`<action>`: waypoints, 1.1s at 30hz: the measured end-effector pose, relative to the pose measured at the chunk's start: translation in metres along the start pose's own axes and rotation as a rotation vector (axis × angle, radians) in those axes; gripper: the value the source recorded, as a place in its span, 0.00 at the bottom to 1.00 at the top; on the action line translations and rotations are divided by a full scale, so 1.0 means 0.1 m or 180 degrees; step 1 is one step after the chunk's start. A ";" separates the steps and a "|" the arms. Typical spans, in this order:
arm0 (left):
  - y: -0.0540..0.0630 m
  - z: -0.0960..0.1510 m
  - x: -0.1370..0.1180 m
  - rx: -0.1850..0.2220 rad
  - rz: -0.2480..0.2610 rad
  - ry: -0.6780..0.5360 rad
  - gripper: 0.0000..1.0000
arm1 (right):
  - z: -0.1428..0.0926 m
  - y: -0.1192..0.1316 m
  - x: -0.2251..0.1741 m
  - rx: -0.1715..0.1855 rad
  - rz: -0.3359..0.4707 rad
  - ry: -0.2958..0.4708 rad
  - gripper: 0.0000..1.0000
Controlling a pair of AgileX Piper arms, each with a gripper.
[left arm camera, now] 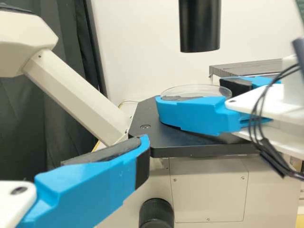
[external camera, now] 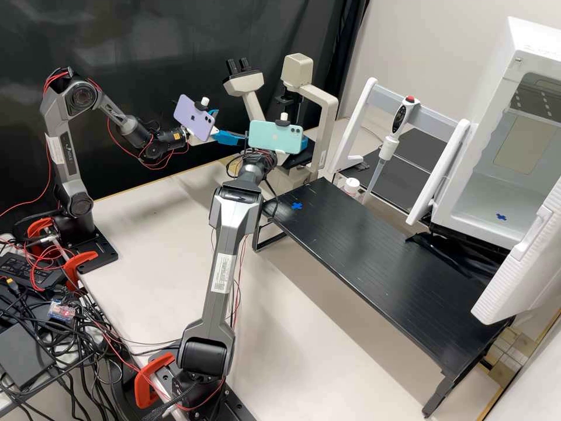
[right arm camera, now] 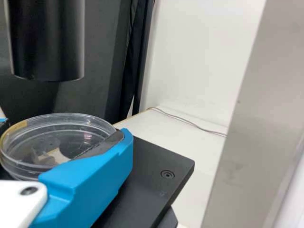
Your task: Move the petri dish to the bench
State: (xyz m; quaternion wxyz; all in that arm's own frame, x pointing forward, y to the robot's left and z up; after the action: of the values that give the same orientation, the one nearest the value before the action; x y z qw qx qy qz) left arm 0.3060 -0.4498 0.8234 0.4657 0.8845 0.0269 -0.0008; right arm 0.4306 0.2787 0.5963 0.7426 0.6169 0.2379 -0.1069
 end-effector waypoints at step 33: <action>0.00 0.00 0.00 0.0000 0.0000 0.0000 1.00 | 0.36 0.43 -1.57 -0.0138 0.0473 0.0834 0.00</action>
State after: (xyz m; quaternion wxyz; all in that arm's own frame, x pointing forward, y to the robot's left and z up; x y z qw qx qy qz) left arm 0.3060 -0.4498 0.8234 0.4657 0.8845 0.0269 -0.0008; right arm 0.3220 0.2322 0.7144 0.7242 0.6253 0.2887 0.0349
